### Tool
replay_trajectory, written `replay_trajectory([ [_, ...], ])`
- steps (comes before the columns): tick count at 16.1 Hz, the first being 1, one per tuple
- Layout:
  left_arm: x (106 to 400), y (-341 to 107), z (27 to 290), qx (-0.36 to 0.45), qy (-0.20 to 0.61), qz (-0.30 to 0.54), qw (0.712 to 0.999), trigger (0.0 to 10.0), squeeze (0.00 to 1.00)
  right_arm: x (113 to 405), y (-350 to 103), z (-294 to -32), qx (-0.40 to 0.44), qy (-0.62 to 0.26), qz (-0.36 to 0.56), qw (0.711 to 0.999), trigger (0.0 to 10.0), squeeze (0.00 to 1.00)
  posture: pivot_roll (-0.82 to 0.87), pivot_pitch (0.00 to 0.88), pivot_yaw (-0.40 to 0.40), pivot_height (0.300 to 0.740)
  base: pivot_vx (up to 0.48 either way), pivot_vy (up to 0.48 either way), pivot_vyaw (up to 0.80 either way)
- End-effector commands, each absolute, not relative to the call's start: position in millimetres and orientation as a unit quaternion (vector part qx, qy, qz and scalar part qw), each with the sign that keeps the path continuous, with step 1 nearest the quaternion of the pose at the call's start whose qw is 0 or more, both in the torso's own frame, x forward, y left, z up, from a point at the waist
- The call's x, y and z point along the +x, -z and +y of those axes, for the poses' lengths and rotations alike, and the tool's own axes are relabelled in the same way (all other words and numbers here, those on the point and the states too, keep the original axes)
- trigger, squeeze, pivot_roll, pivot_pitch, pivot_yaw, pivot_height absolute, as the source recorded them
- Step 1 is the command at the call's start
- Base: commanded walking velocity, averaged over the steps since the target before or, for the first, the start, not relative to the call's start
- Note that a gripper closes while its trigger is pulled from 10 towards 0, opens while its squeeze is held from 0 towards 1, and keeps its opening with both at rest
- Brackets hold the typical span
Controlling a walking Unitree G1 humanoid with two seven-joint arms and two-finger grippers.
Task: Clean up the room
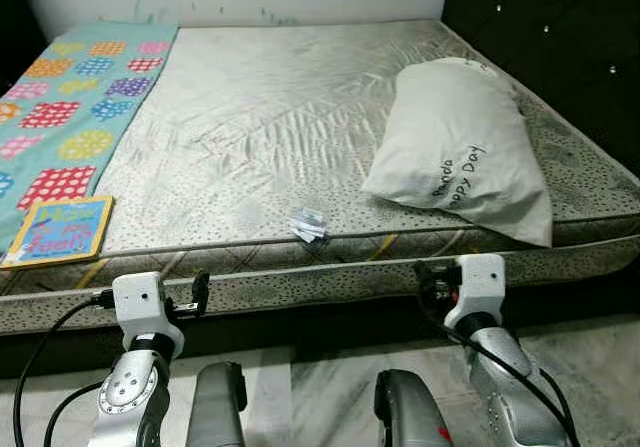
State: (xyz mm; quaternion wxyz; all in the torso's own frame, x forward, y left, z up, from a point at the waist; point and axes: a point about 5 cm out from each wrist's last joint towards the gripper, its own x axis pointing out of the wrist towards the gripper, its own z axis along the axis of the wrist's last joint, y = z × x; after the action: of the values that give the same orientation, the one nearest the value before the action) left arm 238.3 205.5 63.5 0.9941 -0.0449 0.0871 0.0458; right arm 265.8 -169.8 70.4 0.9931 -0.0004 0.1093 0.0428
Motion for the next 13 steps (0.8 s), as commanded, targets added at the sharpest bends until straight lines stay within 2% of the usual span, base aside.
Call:
replay_trajectory([
  [1,240.2,-67.2,205.6,-0.044,-0.041,0.082,0.995,10.0,0.0,267.5,-74.3,-168.9,-0.006,-0.049,0.1,0.994,10.0,0.0,-0.13,0.0,-0.013,0.551,0.0,0.0,0.44],
  [6,240.4,-67.3,205.7,-0.045,-0.04,0.083,0.995,10.0,0.0,267.1,-73.7,-169.2,-0.004,-0.049,0.101,0.994,10.0,0.0,-0.13,0.0,-0.011,0.551,0.0,0.0,0.8],
  [11,240.9,-66.9,205.4,-0.044,-0.037,0.086,0.995,10.0,0.0,267.1,-72.7,-170.0,-0.009,-0.047,0.102,0.994,10.0,0.0,-0.13,0.0,-0.007,0.551,0.0,0.0,0.0],
  [13,241.5,-66.9,205.6,-0.044,-0.036,0.086,0.995,10.0,0.0,267.5,-73.3,-168.4,-0.01,-0.049,0.101,0.994,10.0,0.0,-0.14,0.0,-0.006,0.551,0.0,0.0,0.54],
])
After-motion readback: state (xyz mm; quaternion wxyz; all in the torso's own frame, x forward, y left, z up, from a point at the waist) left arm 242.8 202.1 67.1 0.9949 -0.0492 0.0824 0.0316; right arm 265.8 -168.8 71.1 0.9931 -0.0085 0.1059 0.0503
